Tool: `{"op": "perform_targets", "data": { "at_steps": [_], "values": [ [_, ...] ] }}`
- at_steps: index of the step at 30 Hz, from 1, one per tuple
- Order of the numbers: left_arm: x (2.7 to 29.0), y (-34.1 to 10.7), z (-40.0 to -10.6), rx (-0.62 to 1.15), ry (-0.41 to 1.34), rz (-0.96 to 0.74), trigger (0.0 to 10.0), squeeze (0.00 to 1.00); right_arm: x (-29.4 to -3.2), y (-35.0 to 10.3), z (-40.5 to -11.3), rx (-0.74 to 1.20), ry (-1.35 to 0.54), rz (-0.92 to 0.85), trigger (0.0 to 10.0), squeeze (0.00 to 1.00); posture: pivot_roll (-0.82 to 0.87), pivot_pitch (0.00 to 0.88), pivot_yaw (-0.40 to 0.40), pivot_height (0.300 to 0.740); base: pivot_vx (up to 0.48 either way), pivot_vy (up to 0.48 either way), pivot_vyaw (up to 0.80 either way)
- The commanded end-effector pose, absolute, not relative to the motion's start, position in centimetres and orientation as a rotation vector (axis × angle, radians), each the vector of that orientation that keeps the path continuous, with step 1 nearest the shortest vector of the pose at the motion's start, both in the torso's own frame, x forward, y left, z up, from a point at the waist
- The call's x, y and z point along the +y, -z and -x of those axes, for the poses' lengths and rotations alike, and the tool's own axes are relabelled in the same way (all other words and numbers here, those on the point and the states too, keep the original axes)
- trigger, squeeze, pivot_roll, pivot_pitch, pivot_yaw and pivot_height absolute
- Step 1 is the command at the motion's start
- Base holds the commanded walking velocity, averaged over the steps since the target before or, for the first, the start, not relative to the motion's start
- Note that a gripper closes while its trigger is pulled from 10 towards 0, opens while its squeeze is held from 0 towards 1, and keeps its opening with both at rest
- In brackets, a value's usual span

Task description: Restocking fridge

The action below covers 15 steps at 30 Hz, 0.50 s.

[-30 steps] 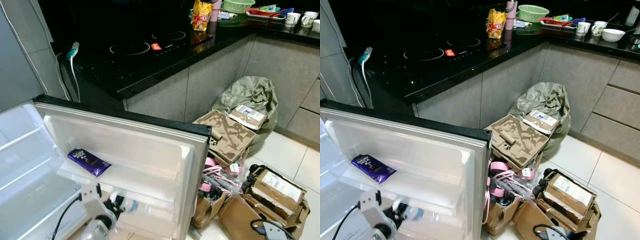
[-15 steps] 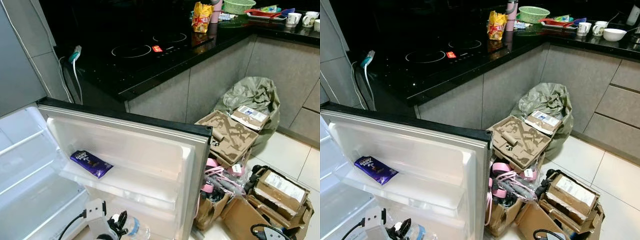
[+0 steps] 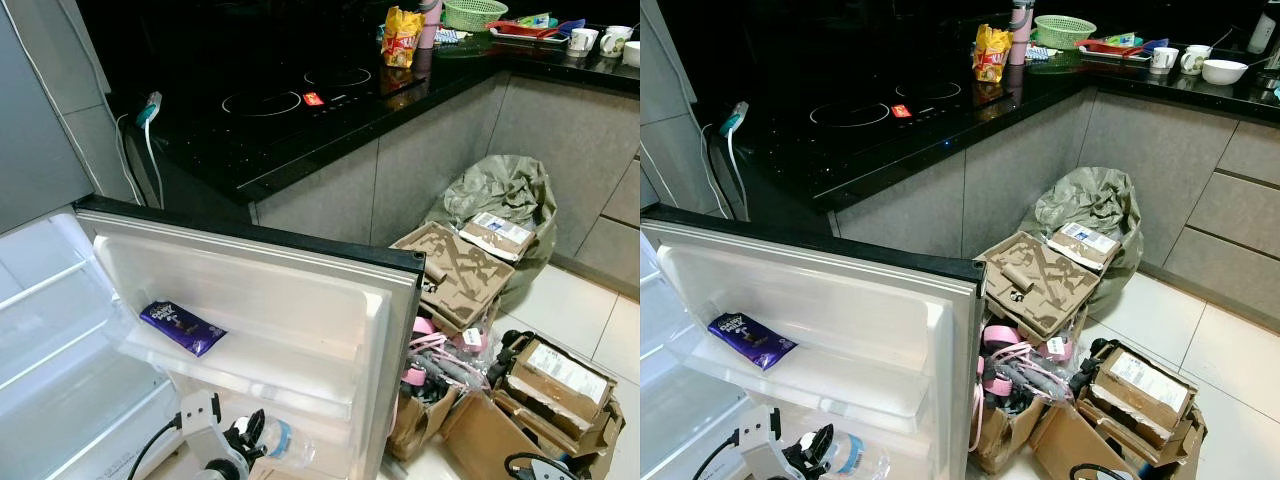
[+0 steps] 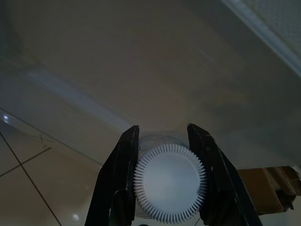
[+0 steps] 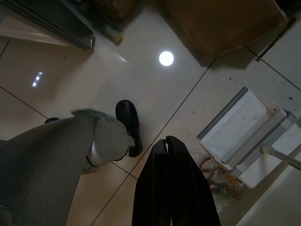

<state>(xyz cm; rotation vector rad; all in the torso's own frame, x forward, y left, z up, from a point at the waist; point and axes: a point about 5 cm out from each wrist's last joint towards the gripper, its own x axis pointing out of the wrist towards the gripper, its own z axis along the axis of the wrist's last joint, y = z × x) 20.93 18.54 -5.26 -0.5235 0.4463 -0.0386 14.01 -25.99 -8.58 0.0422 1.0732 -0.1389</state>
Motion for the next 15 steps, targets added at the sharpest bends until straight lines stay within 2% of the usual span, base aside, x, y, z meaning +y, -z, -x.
{"op": "perform_targets", "data": {
  "at_steps": [1, 15],
  "values": [
    [18.8, 4.6, -21.6, 0.394, 0.039, 0.519, 10.0, 0.00, -26.0, 8.6, -13.9, 1.071, 0.146, -0.051, 10.0, 0.00, -0.13, 0.000, 0.010, 0.675, 0.000, 0.000, 0.00],
    [18.2, 3.4, -23.2, 0.314, 0.097, 0.502, 10.0, 0.00, -25.7, 8.6, -14.1, 1.043, 0.149, -0.079, 10.0, 0.00, -0.12, 0.000, 0.012, 0.620, 0.000, 0.000, 0.00]
  ]
}}
